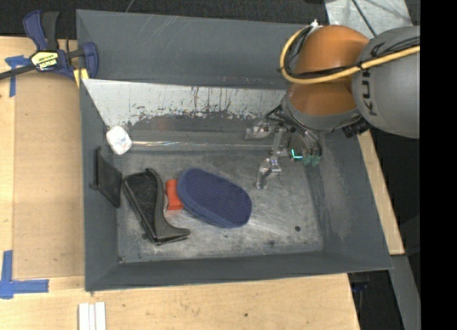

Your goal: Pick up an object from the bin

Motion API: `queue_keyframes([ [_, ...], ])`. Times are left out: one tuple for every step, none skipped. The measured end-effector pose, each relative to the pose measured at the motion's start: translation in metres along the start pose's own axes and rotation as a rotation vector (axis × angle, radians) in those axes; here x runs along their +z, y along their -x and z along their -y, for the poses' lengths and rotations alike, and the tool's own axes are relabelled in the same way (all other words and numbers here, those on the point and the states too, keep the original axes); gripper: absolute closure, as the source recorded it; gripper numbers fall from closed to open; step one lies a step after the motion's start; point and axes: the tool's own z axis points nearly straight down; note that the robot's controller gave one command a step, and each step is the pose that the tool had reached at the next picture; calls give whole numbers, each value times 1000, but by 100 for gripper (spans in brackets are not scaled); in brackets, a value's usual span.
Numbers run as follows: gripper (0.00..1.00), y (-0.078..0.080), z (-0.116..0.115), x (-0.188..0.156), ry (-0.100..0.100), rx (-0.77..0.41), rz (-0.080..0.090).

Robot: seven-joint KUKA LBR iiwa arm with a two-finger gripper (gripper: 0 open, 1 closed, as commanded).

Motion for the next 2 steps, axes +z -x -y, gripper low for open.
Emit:
queue_keyframes([
  [0,-11,-67,57,-4,-79,17],
  [0,-82,-105,39,-3,-757,21],
])
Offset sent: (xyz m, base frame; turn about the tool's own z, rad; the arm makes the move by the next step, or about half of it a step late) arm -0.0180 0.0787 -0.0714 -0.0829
